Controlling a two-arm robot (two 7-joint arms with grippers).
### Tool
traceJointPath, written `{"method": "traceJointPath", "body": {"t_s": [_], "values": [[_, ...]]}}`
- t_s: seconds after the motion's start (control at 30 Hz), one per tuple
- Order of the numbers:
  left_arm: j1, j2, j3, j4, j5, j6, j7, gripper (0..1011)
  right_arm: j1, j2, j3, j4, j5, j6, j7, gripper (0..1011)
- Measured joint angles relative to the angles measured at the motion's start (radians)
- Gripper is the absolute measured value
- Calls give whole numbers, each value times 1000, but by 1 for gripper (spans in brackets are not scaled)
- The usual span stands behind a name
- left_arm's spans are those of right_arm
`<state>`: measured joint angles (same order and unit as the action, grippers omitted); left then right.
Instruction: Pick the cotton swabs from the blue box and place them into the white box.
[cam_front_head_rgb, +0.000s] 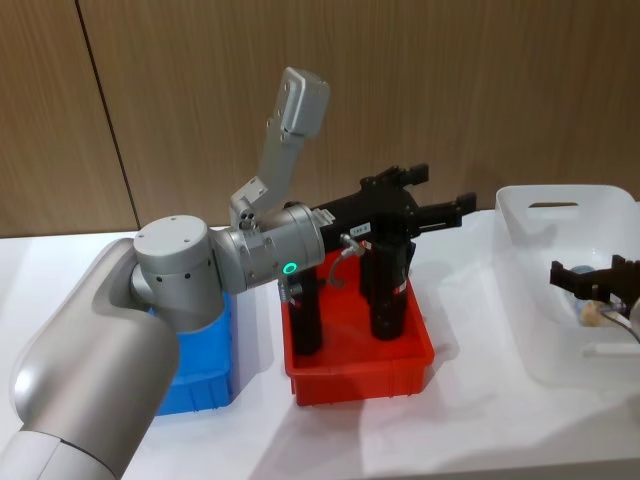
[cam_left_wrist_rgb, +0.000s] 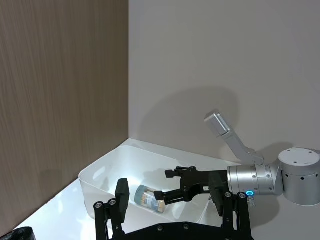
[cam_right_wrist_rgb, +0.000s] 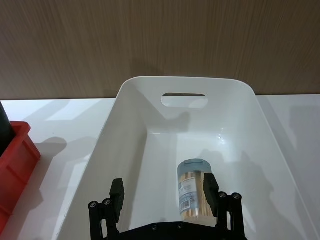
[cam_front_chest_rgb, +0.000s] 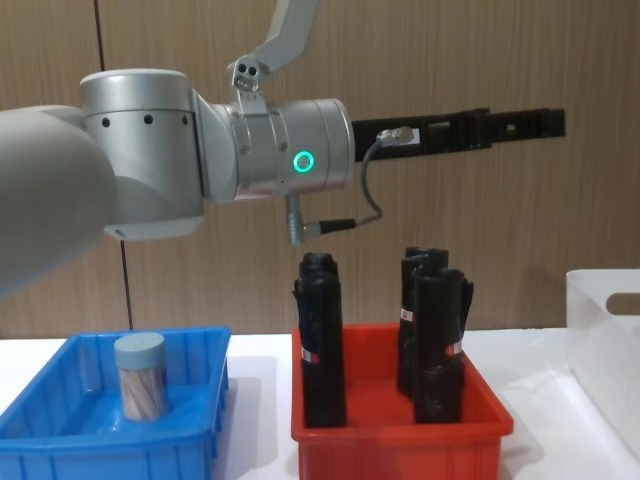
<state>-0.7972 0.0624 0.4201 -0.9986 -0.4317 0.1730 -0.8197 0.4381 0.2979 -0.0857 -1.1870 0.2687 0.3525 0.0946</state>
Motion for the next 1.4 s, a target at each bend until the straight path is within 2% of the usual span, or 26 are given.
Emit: {"method": "traceJointPath", "body": {"t_s": [0.57,0.8,0.93,1.4], "values": [[10,6,0,-11,4,-2,13,1004,-13,2,-1,-12,2,-10,2,1001],[56,32,3,-63,23,-15,81,1004,-61,6,-16,-75,4,-44,1,1001],[97,55,6,-109,39,-27,140,1004,-112,11,-33,-141,7,-80,-4,1001],[228,131,14,-256,94,-64,330,1004,-238,21,-73,-303,10,-167,-14,1002]]}}
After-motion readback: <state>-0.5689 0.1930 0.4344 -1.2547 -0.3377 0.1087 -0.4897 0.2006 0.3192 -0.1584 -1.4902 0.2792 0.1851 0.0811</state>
